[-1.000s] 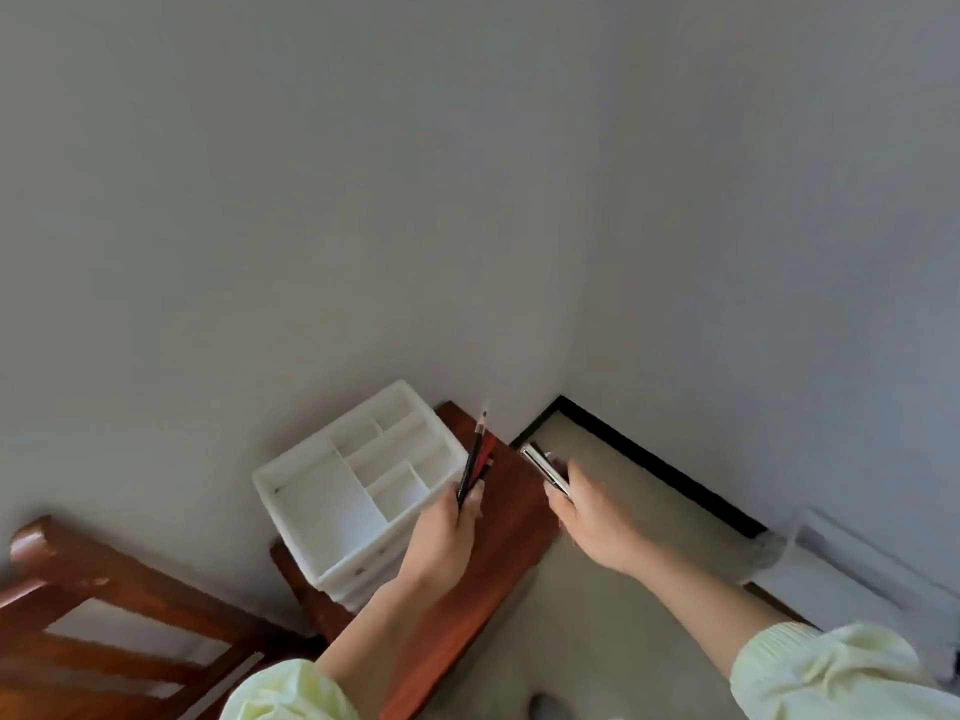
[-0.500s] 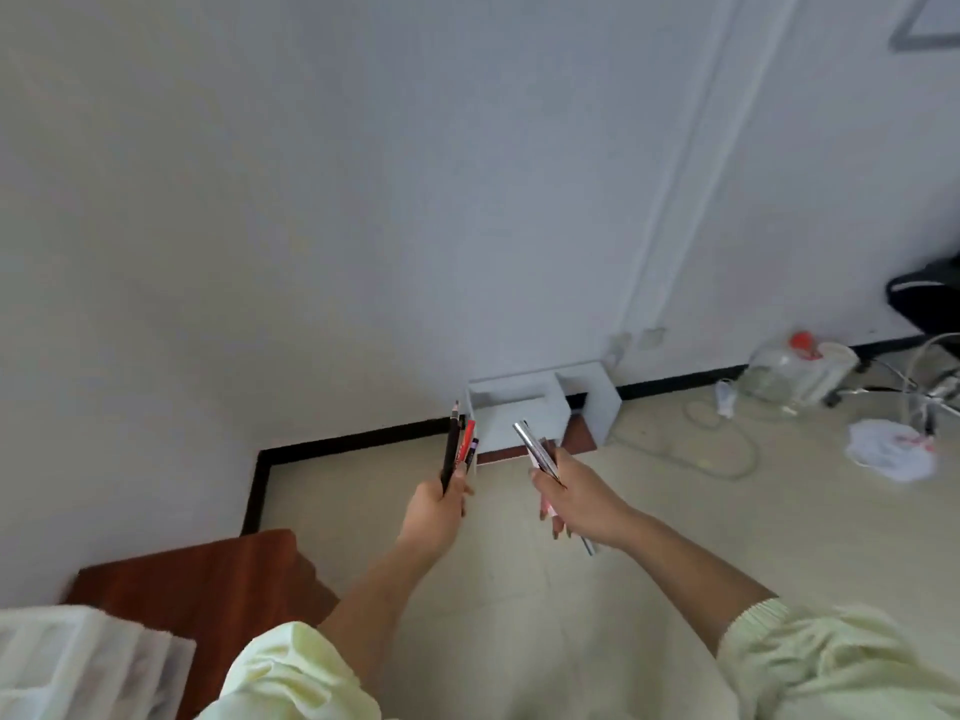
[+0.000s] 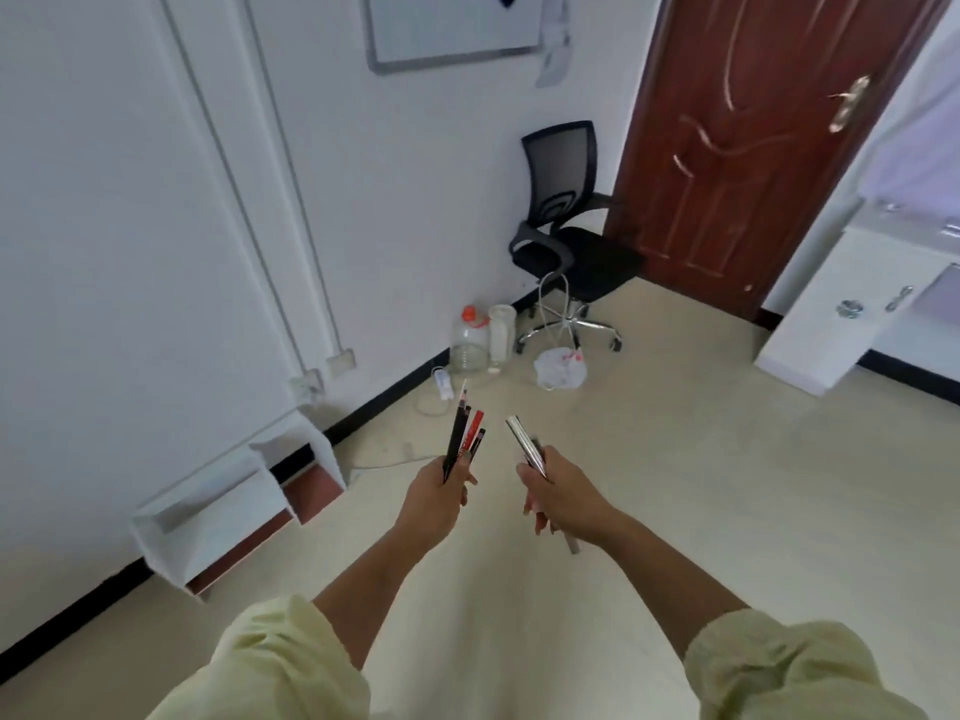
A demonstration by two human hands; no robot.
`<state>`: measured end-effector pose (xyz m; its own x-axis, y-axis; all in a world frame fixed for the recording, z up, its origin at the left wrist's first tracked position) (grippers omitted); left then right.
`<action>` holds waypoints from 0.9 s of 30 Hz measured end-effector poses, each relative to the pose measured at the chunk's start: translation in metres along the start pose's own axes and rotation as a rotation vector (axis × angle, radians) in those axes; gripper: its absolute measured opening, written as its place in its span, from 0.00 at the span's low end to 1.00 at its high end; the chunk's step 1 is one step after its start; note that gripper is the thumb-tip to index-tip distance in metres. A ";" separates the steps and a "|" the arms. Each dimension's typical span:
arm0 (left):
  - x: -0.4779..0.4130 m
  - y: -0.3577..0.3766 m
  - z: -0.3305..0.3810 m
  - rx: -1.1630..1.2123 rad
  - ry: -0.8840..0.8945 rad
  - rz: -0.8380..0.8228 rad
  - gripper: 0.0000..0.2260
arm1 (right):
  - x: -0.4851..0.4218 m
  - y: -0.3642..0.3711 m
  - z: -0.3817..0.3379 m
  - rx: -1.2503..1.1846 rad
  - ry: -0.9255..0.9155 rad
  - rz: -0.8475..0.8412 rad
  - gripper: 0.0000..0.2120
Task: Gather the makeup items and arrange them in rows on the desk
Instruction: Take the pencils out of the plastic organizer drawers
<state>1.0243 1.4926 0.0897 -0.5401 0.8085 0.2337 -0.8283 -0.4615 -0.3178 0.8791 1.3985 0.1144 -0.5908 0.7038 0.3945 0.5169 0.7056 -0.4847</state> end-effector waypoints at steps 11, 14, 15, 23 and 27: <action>-0.122 0.258 0.143 0.019 0.062 -0.373 0.17 | -0.029 -0.250 0.124 -0.238 0.172 0.335 0.08; -0.168 0.332 0.178 -0.003 0.103 -0.466 0.17 | -0.055 -0.322 0.158 -0.274 0.207 0.416 0.08; -0.184 0.355 0.190 -0.014 0.121 -0.488 0.17 | -0.066 -0.344 0.169 -0.285 0.215 0.440 0.08; -0.303 0.532 0.283 -0.001 0.120 -0.704 0.16 | -0.120 -0.525 0.243 -0.476 0.341 0.667 0.09; -0.347 0.605 0.327 0.001 0.140 -0.788 0.15 | -0.141 -0.607 0.277 -0.568 0.374 0.767 0.10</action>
<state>0.6617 0.8130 0.1167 0.2274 0.9352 0.2715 -0.9587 0.2639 -0.1060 0.4773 0.8481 0.1369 0.2033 0.8938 0.3997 0.9488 -0.0790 -0.3058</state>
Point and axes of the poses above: each hand's wrist, its own x-axis away from the middle knuckle, its own y-axis out of the palm, z = x × y, the point moved 2 cm from there along -x, towards the middle knuckle, and after that the axes turned 3 degrees about y, right-handed, at the moved point
